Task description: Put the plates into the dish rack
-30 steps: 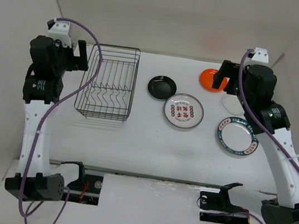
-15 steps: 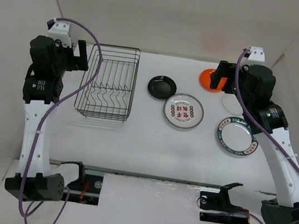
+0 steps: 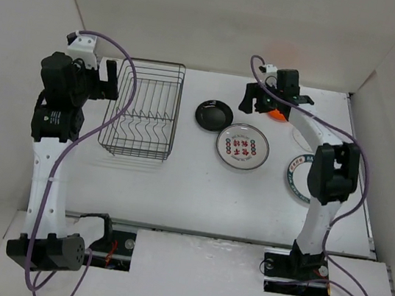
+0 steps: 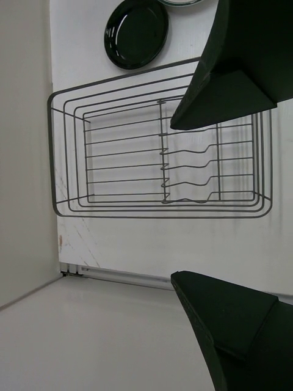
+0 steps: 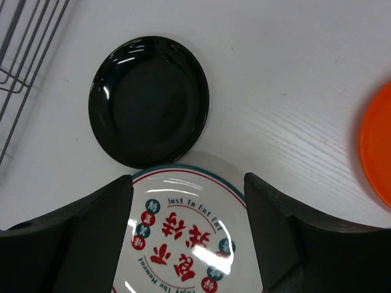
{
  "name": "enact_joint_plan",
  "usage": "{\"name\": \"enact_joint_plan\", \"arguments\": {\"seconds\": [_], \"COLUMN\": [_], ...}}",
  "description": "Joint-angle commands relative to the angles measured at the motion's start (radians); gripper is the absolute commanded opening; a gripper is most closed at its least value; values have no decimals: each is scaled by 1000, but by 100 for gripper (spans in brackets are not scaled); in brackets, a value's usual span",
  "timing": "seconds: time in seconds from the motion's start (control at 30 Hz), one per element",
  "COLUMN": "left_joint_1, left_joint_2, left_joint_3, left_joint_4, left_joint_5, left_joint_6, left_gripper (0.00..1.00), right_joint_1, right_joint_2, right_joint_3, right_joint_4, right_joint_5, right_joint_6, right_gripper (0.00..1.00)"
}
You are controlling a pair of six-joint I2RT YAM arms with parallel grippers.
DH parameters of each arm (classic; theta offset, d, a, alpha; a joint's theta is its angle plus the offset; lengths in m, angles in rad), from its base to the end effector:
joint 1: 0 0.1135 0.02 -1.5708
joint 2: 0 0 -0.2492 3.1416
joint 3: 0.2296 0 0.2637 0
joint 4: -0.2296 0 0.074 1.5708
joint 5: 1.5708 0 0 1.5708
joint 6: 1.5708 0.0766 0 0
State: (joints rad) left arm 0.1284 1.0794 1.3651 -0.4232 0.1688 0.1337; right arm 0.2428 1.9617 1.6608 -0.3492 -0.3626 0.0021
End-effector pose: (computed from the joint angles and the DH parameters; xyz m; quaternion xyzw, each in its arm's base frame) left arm 0.2793 0.0231 0.4427 0.0574 0.7512 0.0225 0.6572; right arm 0.4729 0.1451 0.2370 -0.1853 0.8652 0.2137 0.4140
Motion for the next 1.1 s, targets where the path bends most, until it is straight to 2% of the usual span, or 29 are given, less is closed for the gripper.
{"name": "enact_joint_plan", "arguments": {"seconds": [0.0,0.37,0.53,0.6,0.7,1.07], "left_joint_1": [2,2,2,2,2,2], "left_joint_2": [-52,-70,-79,-79,-79,-88], "left_joint_3": [-14,-41,-63,-63,-63,-72], "left_joint_4": [38,18,18,18,18,18], "left_joint_5": [17,47,47,47,47,47], "left_joint_6": [24,24,24,24,24,24], "left_gripper": [100,100,100,100,100,100], "right_joint_1": [-14,33,44,44,44,44], "right_joint_2": [43,292,356,368,402,473], "right_joint_3": [129,264,304,315,349,438], "right_joint_4": [23,12,3,3,-16,-91], "right_joint_5": [-134,-174,-174,-165,-165,-145], "right_joint_6": [-33,-4,28,41,67,67], "right_gripper": [78,73,64,64,55,55]}}
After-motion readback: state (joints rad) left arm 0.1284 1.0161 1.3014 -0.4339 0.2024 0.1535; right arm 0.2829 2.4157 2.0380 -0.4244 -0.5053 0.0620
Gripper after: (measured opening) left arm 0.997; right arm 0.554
